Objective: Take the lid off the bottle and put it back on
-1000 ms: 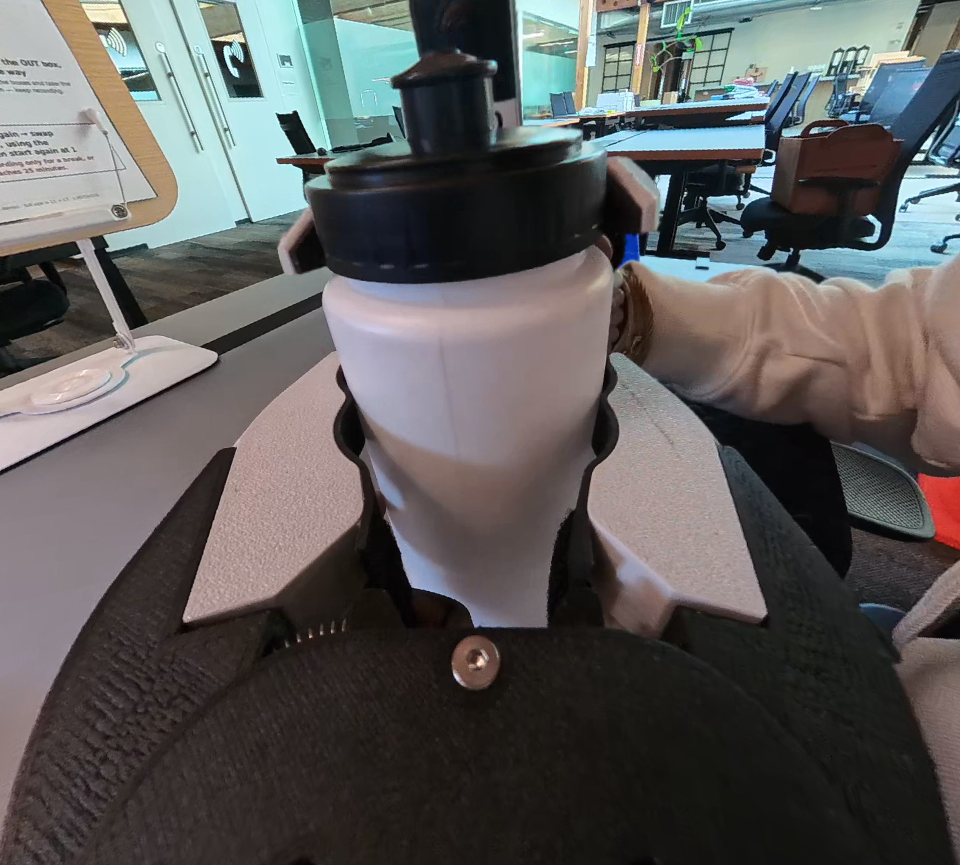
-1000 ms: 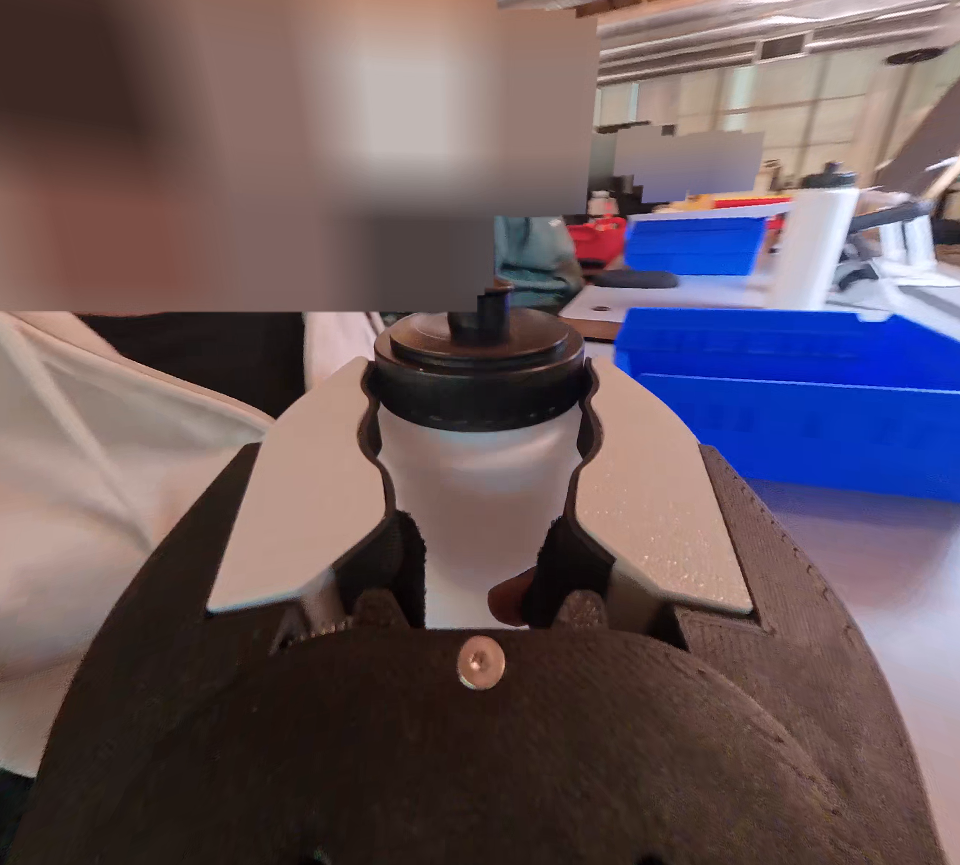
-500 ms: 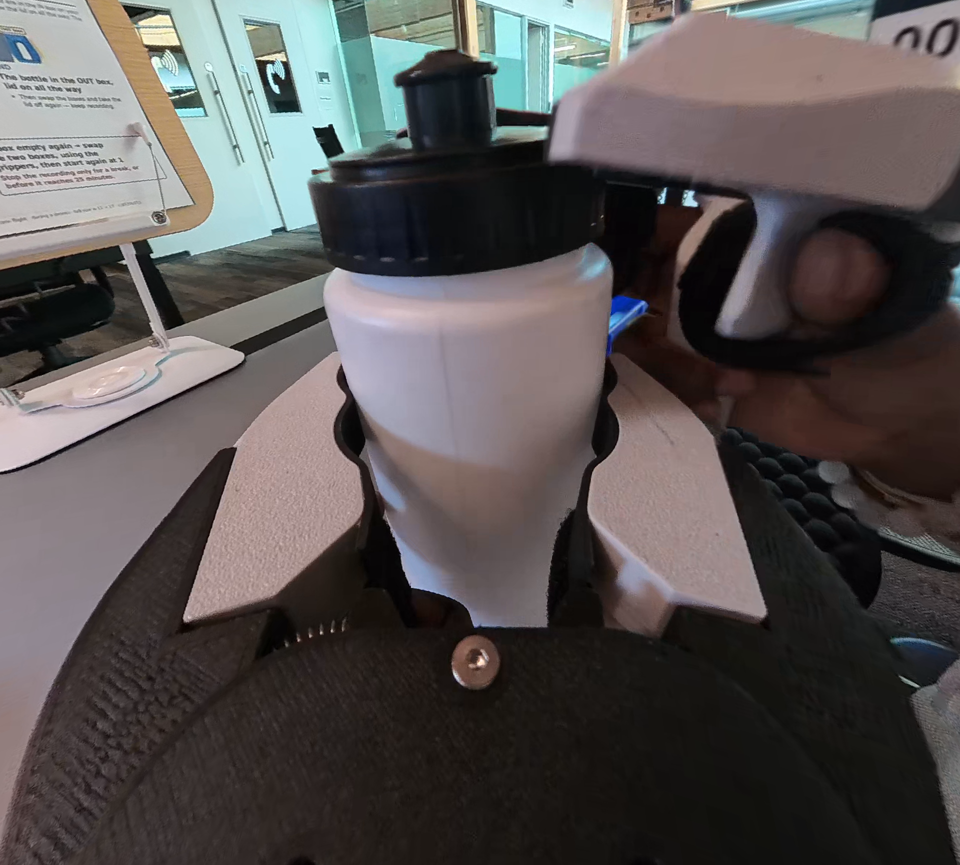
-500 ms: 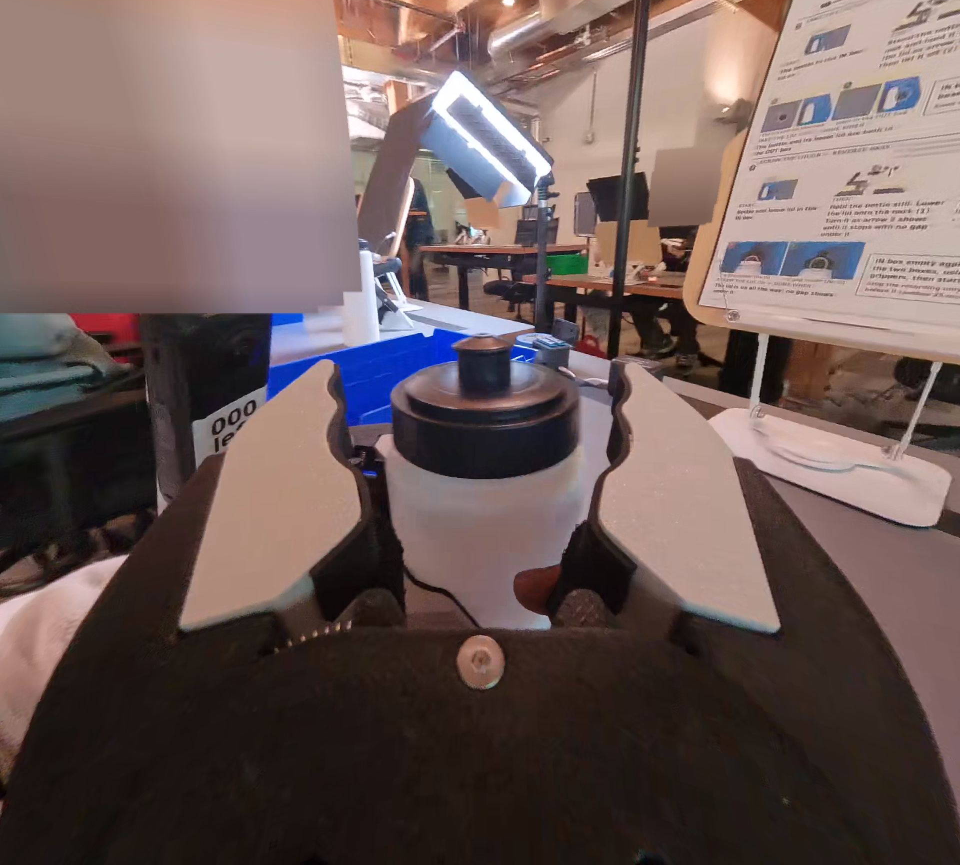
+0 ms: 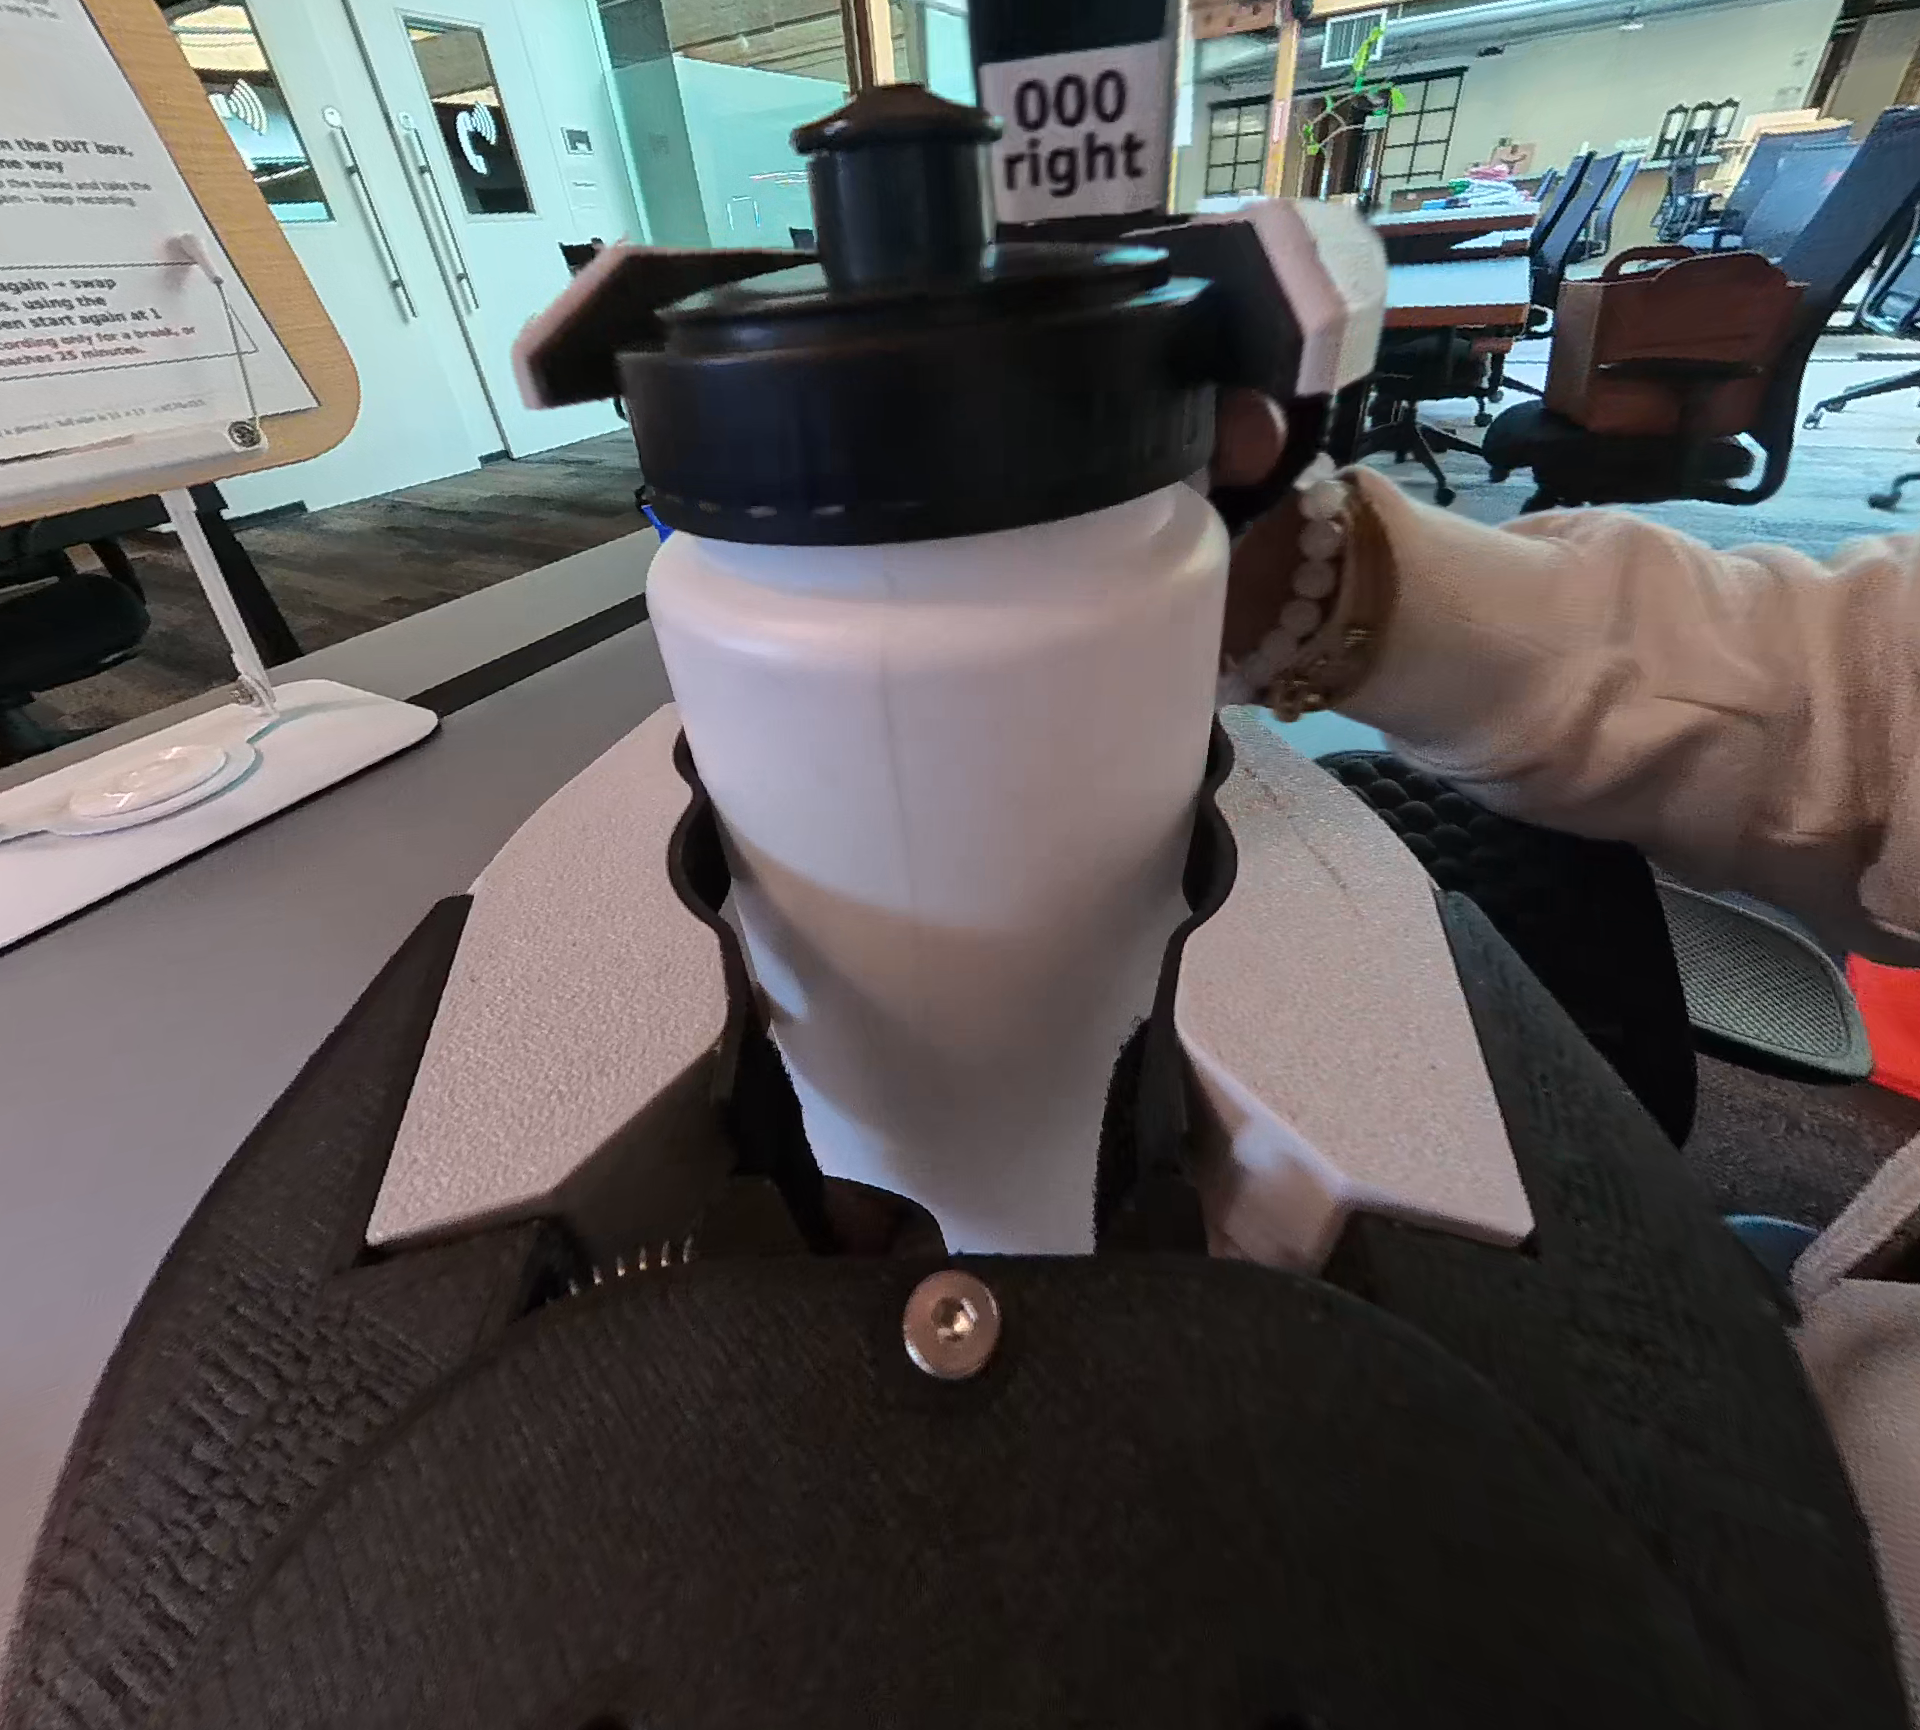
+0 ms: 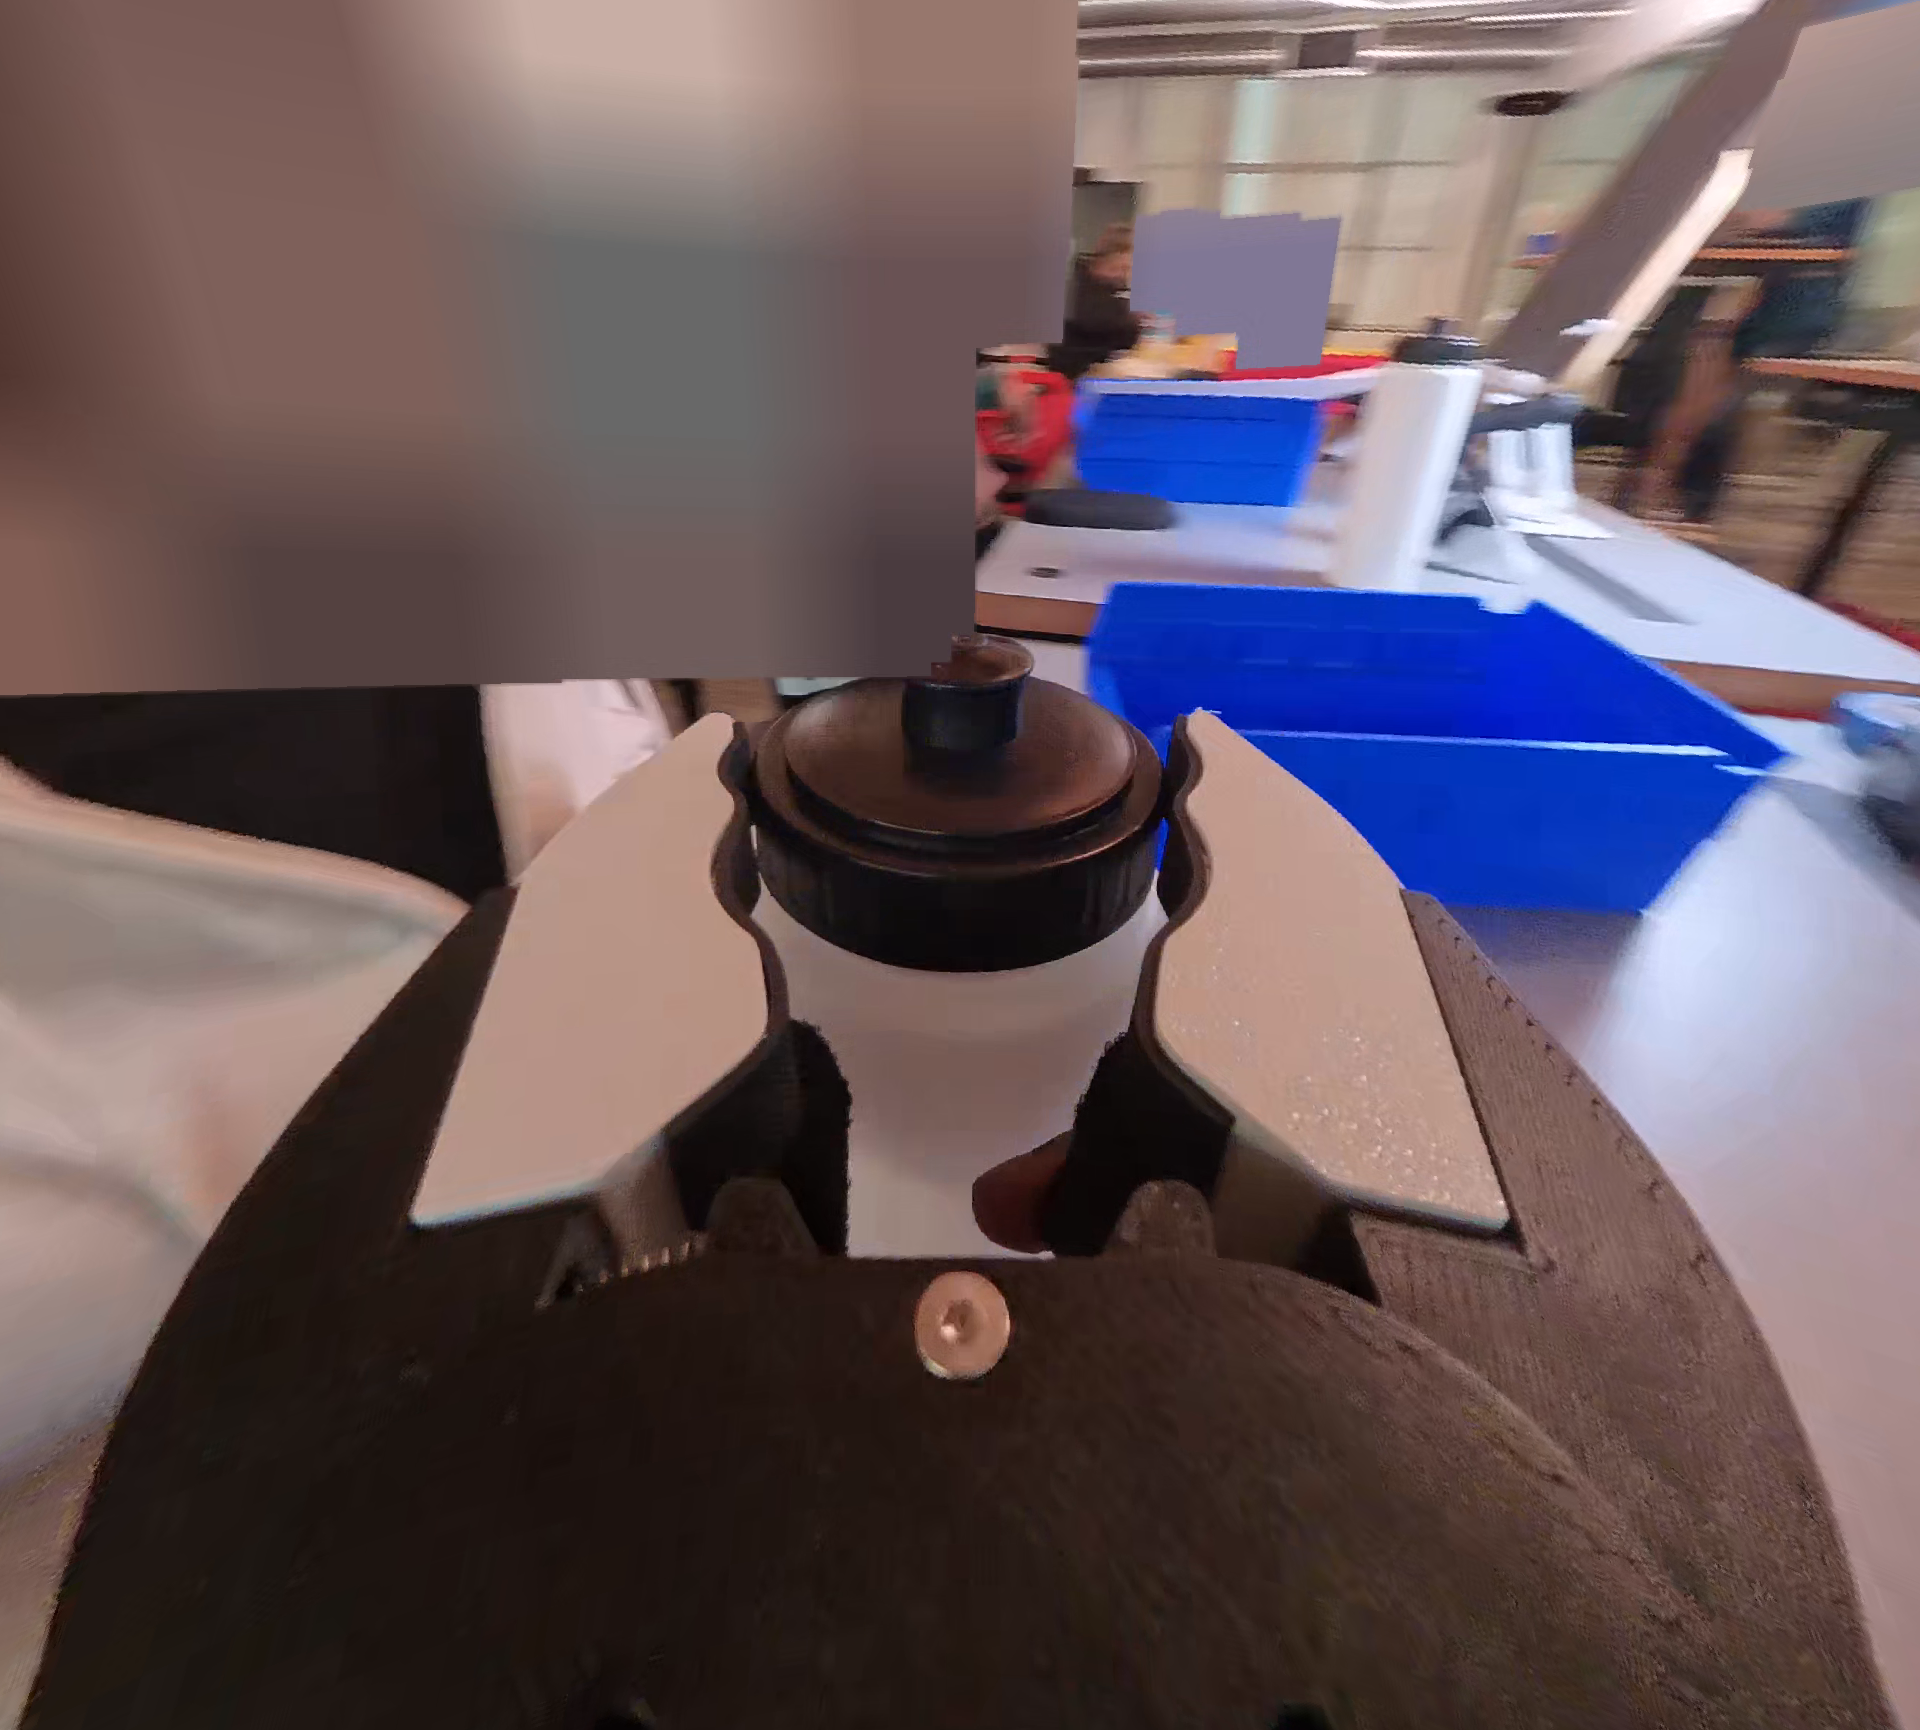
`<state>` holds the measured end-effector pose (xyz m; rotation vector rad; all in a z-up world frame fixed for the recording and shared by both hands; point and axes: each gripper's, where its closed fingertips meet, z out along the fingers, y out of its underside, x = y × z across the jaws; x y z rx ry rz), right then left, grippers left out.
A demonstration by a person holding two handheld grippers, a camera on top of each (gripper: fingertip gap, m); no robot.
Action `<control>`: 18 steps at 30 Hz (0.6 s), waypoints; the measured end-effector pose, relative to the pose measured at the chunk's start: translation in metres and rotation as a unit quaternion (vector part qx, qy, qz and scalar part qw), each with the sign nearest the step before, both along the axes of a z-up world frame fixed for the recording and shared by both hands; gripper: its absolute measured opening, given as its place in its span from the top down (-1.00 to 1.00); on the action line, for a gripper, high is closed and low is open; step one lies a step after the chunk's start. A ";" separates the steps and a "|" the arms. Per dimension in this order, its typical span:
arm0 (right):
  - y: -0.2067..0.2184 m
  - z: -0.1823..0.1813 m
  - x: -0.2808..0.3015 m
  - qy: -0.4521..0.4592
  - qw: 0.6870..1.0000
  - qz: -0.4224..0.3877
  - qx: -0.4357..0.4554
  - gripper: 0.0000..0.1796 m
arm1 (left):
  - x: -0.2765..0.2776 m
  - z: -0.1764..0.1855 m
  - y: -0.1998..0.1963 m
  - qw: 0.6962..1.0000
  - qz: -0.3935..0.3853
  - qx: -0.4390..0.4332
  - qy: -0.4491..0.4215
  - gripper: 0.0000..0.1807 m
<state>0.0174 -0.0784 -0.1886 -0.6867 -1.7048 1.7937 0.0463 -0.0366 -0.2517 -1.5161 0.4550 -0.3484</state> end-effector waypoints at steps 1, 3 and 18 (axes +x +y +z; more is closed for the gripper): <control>0.000 0.000 0.000 0.000 1.000 0.027 -0.006 0.15 | -0.001 0.000 0.001 1.000 0.001 -0.002 -0.003 0.02; 0.002 0.000 -0.003 -0.004 0.999 0.039 -0.014 0.15 | -0.003 0.000 0.002 1.000 0.000 -0.005 -0.011 0.02; 0.016 -0.004 -0.011 -0.005 0.914 -0.402 0.053 0.14 | -0.004 0.001 0.000 1.000 0.019 0.008 -0.005 0.02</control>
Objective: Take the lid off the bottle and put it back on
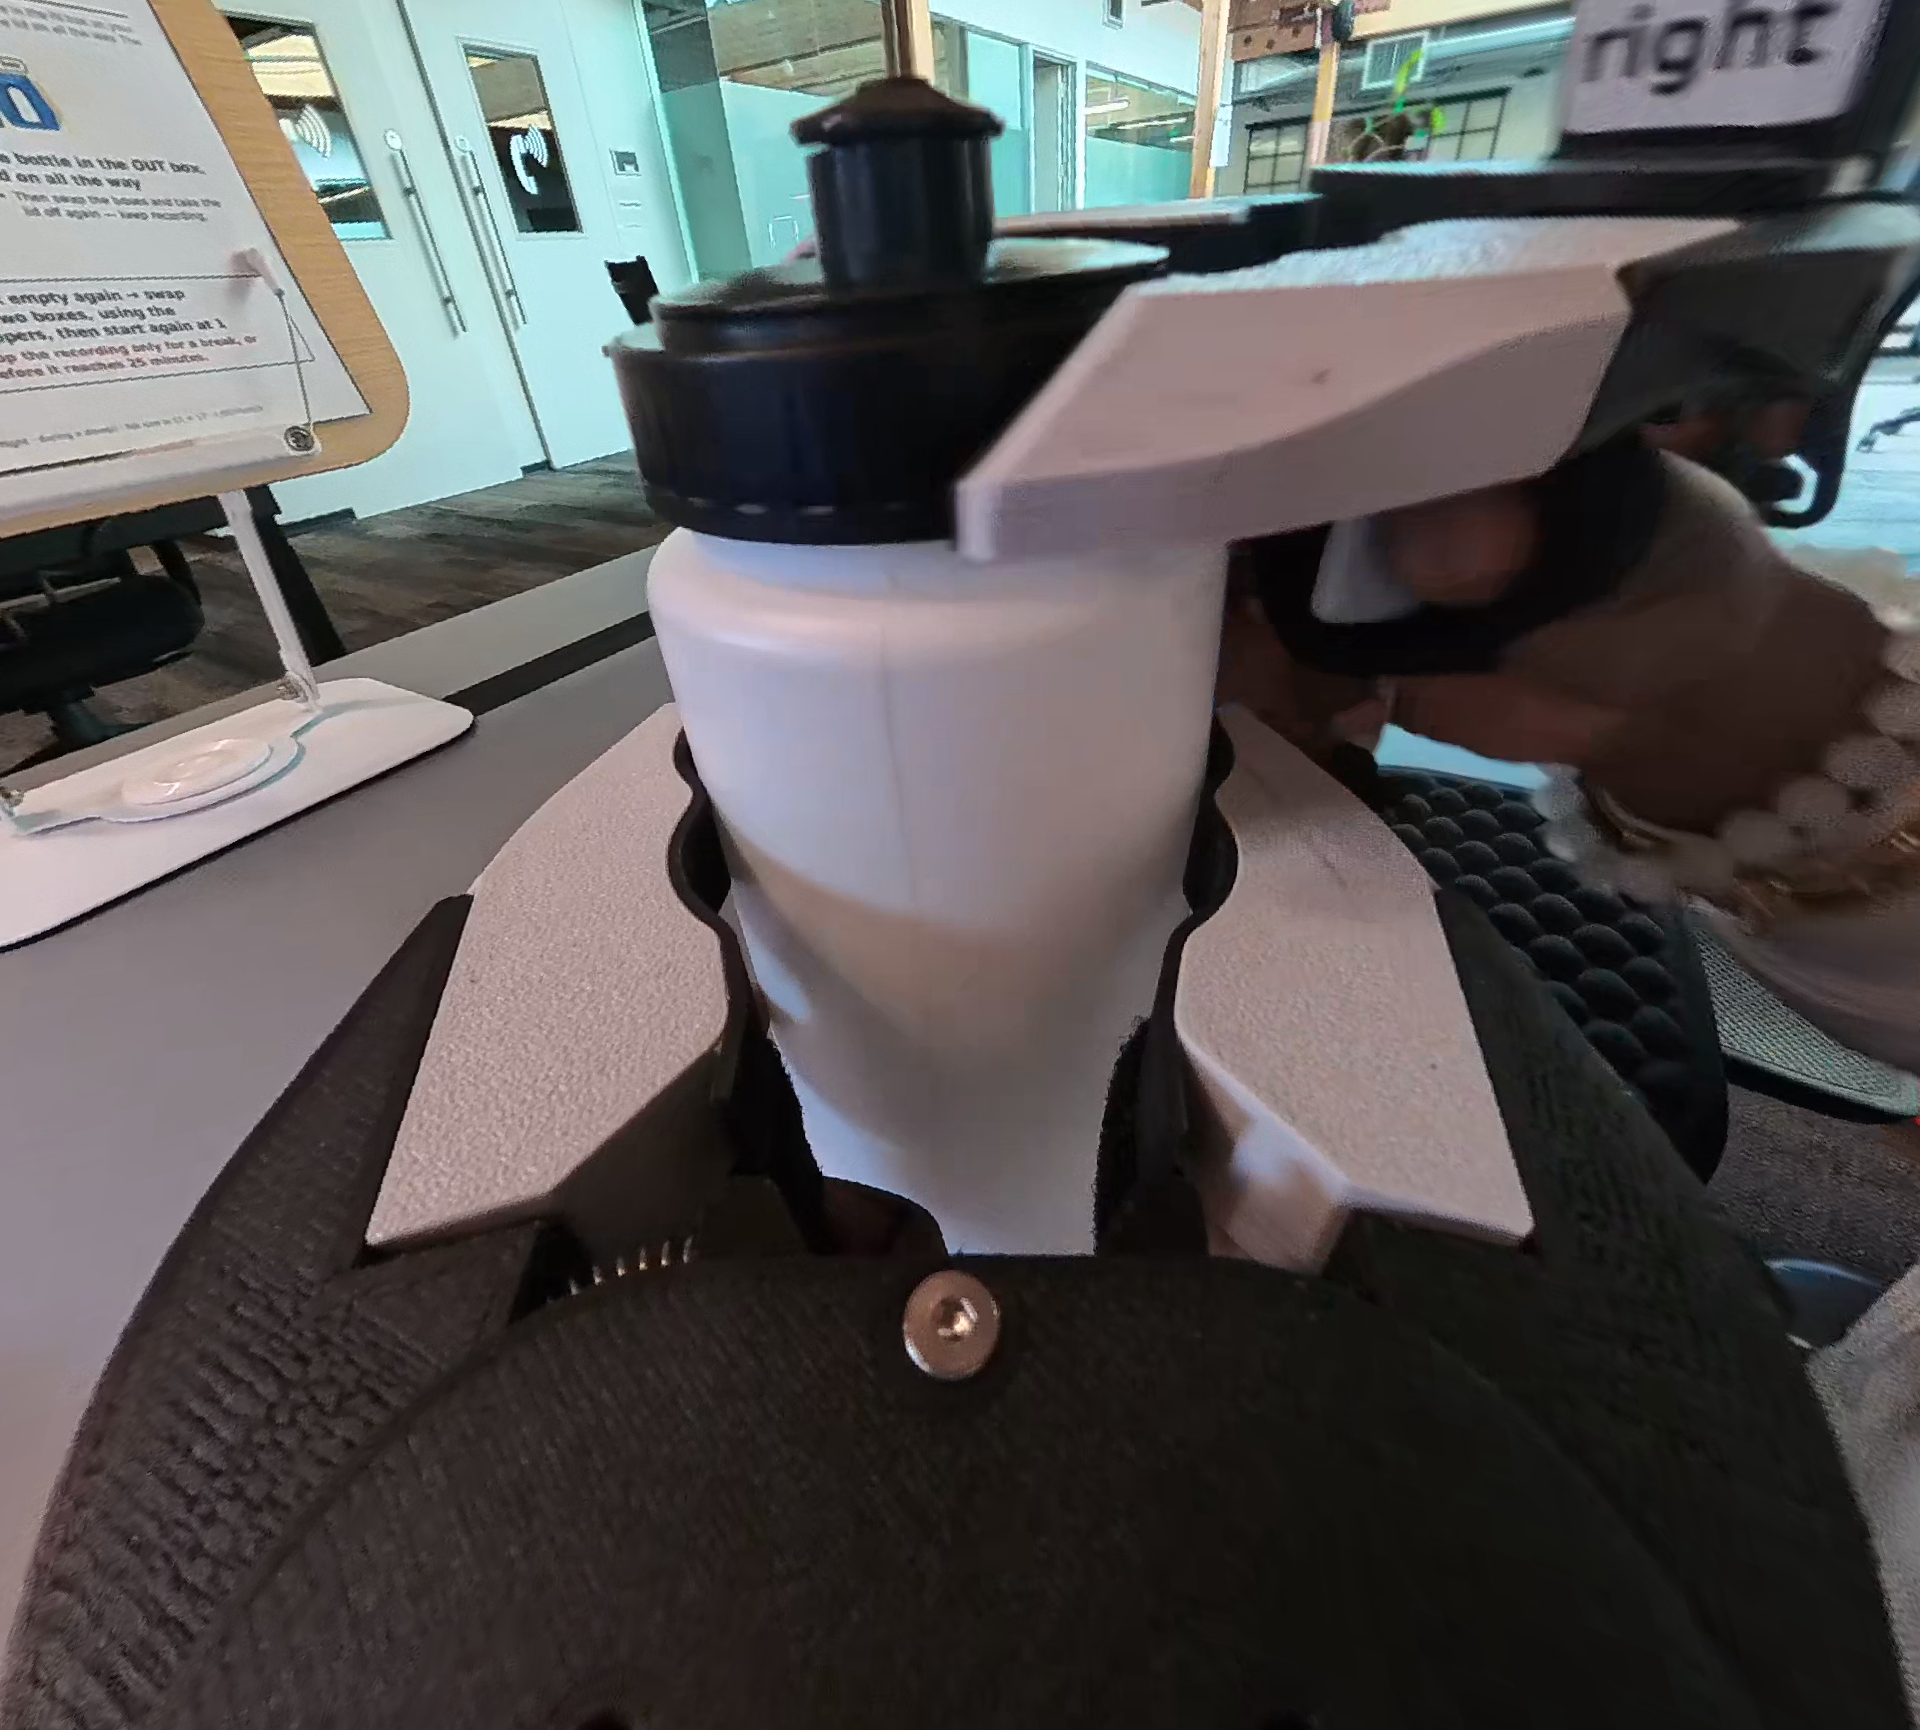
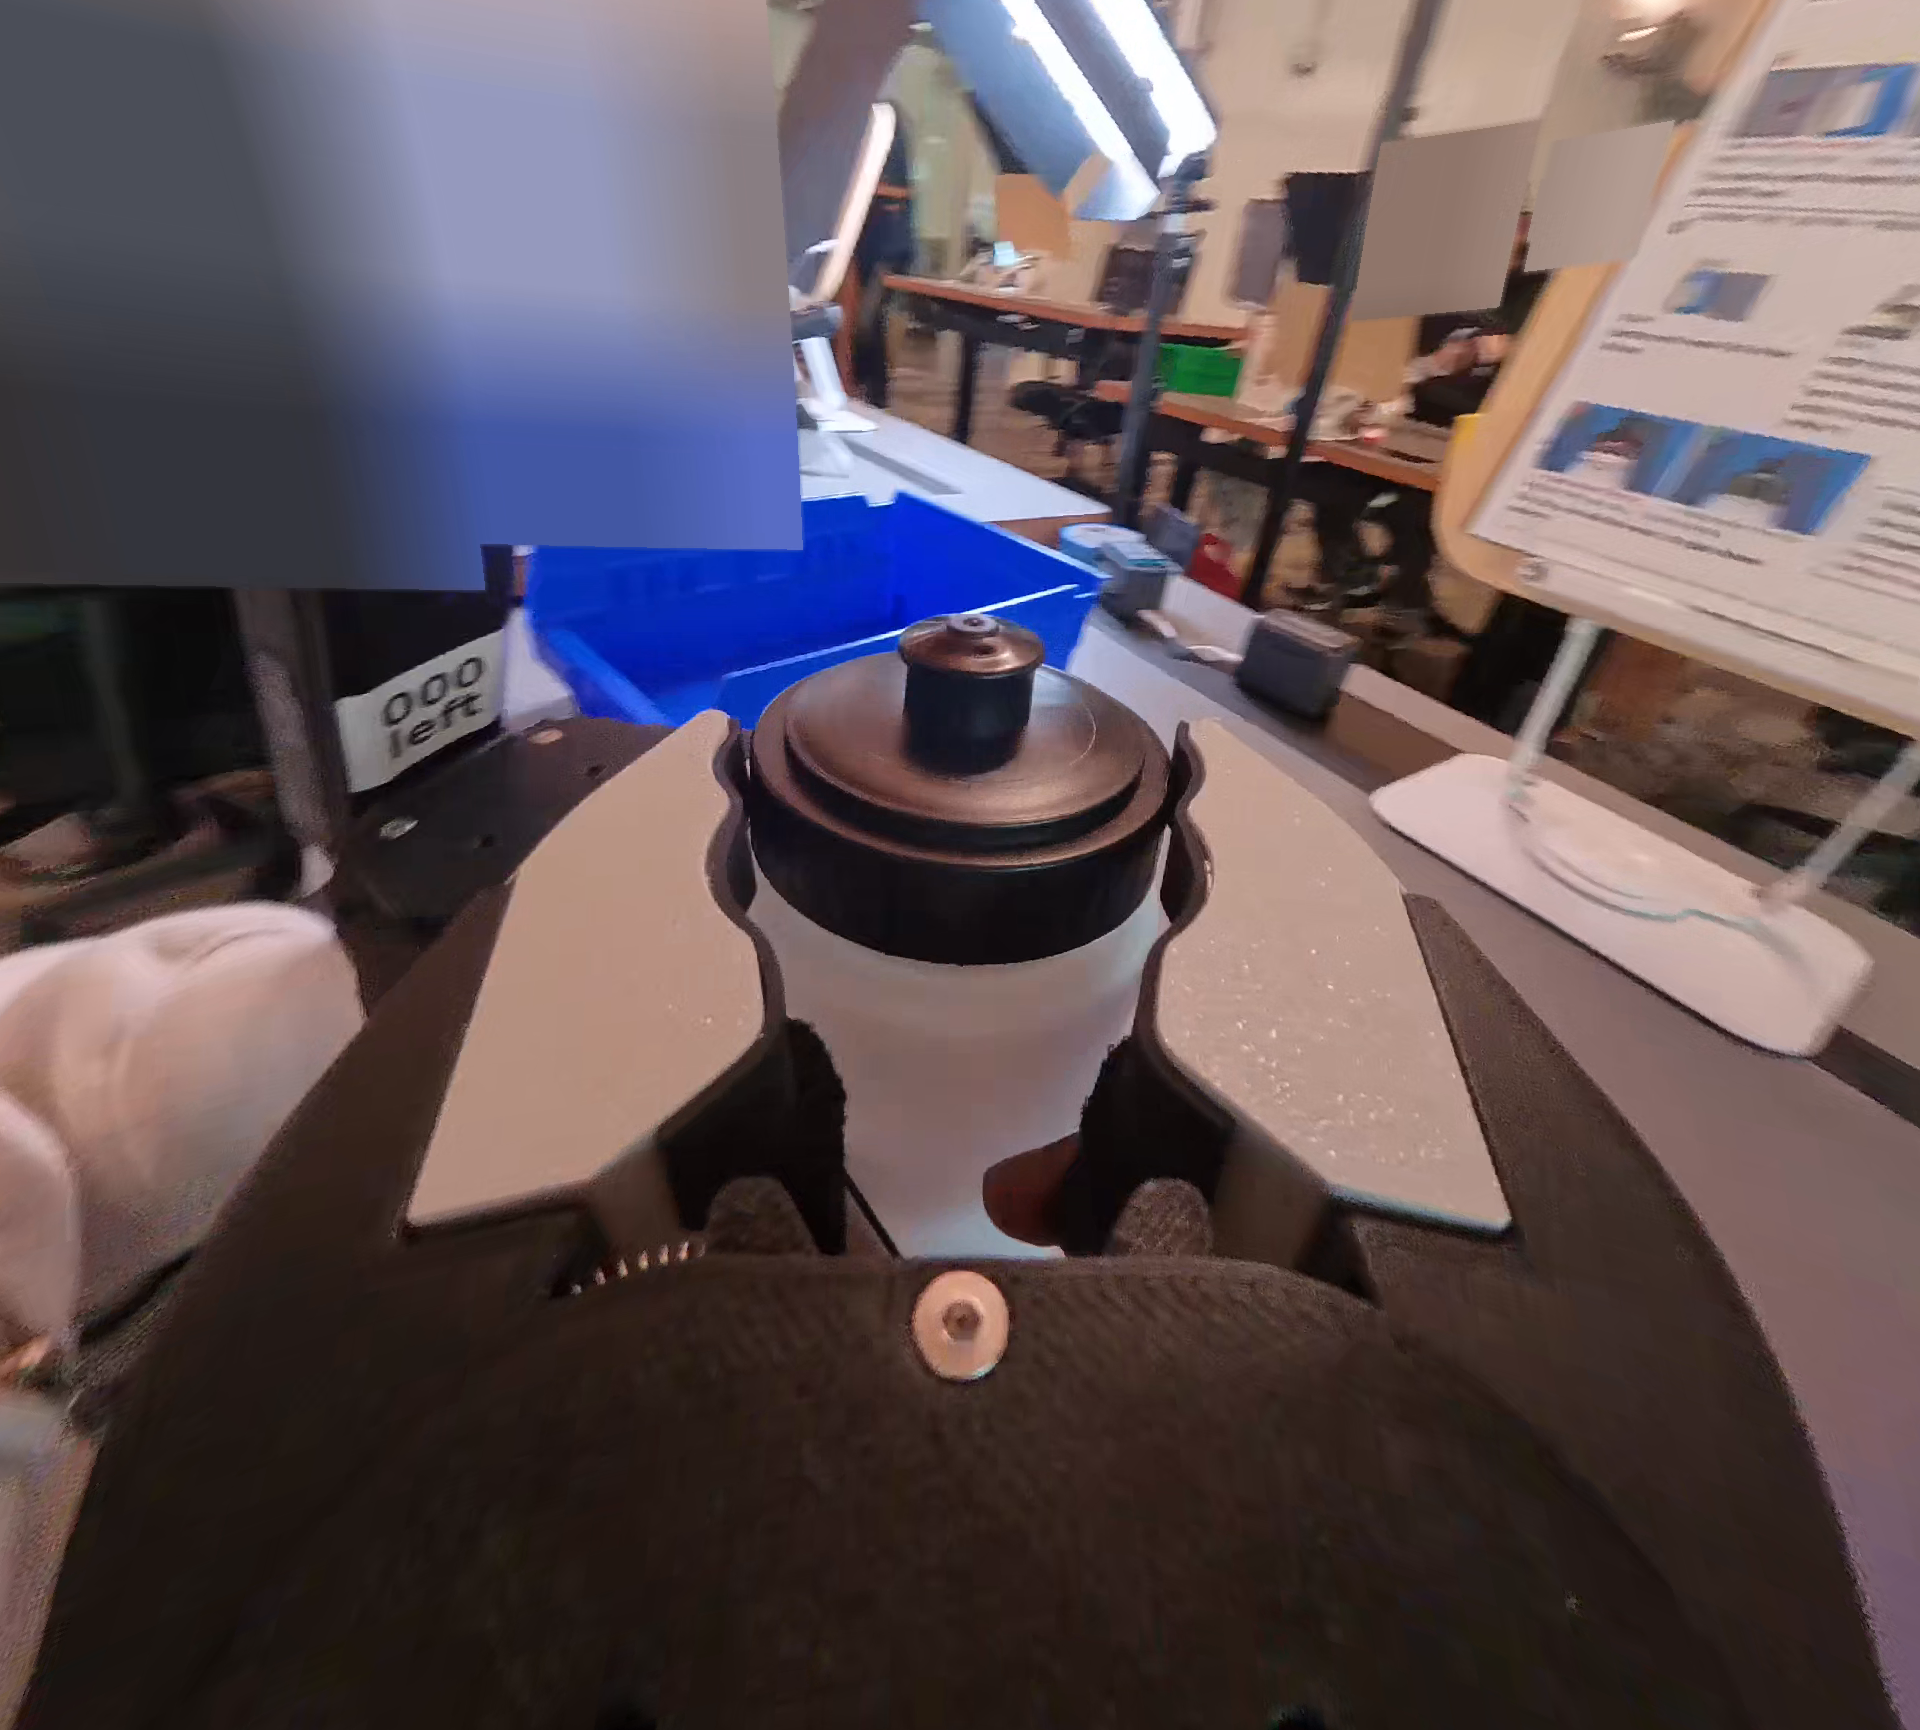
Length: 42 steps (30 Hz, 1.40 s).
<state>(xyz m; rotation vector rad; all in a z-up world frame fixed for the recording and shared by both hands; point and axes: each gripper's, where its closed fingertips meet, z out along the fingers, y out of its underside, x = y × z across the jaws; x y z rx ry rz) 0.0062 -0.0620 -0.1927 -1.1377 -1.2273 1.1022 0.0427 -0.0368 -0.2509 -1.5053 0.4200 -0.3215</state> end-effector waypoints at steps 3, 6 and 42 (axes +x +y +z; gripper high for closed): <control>-0.009 -0.001 0.001 -0.021 0.990 0.140 -0.018 0.14 | 0.000 0.000 -0.002 1.000 -0.009 -0.001 0.007 0.02; -0.018 -0.001 0.011 -0.011 0.947 0.319 -0.026 0.14 | 0.006 -0.001 -0.003 1.000 -0.018 -0.002 0.012 0.02; -0.013 0.000 0.009 -0.094 0.963 0.252 -0.017 -0.14 | -0.001 0.000 -0.001 1.000 -0.007 0.000 -0.004 0.02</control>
